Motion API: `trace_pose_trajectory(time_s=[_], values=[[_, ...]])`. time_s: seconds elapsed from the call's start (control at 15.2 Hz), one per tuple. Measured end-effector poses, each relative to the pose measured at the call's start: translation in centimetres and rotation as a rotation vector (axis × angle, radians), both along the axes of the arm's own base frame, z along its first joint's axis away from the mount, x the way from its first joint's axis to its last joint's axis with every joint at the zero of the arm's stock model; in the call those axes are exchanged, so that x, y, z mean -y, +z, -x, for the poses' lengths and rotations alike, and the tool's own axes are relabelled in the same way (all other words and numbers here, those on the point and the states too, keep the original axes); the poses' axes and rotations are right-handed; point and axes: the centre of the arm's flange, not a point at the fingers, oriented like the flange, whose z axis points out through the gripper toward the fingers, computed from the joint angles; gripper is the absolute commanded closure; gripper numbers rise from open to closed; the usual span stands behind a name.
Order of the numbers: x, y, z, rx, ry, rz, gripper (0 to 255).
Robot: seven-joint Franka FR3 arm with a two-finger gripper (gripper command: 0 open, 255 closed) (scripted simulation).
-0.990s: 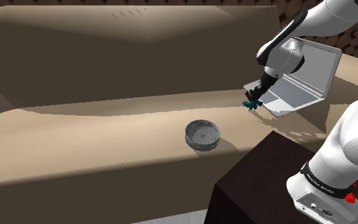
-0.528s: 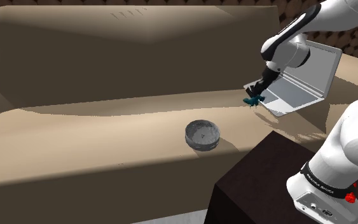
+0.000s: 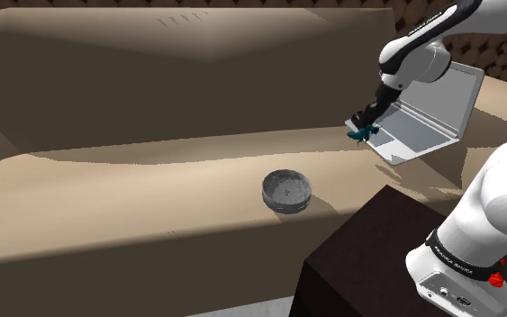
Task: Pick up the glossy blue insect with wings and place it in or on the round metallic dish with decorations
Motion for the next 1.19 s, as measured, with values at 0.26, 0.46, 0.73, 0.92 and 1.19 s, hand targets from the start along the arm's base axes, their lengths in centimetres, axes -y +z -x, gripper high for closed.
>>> trace_pose_trajectory(time_s=[0.26,0.46,0.73,0.92,1.19], values=[[-0.1,2.1,0.0,0.0,0.0,0.0,255],[-0.1,3.7,-0.1,0.0,0.0,0.0,255],[0.0,5.7,0.1,0.0,0.0,0.0,255],[-2.6,6.3,-0.1,0.0,0.002,0.0,255],[-7.7,6.7,-0.5,-0.001,0.002,0.0,255]])
